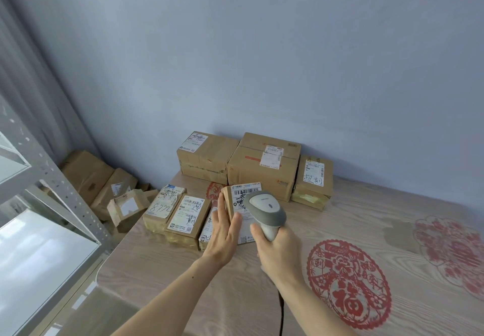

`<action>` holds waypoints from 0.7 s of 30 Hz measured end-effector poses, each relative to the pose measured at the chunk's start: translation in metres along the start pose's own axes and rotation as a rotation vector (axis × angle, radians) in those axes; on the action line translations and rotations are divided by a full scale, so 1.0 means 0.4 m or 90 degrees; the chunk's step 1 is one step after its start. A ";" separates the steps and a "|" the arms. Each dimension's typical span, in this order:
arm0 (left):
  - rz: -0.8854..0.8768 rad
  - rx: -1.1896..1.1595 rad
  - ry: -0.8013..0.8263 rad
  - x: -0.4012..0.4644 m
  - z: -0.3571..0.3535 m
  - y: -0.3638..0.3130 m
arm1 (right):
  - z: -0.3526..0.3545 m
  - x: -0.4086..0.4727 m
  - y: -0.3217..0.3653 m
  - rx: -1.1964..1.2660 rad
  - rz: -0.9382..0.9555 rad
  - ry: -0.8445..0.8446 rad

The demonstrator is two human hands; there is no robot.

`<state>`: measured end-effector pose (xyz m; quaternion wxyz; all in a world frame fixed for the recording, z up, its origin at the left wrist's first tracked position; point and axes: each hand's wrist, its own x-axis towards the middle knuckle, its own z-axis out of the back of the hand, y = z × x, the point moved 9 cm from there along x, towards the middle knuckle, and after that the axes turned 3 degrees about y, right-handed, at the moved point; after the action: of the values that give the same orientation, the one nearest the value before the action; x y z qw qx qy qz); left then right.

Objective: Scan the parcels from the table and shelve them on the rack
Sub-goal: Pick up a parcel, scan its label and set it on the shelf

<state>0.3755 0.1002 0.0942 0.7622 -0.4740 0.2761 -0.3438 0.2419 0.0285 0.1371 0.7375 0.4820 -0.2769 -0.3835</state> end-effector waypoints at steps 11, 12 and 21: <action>-0.050 0.065 -0.035 0.010 0.019 0.013 | -0.046 0.006 0.015 -0.023 -0.004 0.024; -0.043 0.050 -0.033 0.005 0.022 0.005 | -0.047 0.006 0.015 -0.026 -0.004 0.026; -0.058 0.050 -0.032 0.009 0.027 0.008 | -0.055 0.009 0.002 -0.031 -0.041 0.036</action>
<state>0.3866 0.1042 0.0951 0.7706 -0.4642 0.2211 -0.3766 0.2612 0.0365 0.1295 0.7436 0.4832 -0.2310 -0.4002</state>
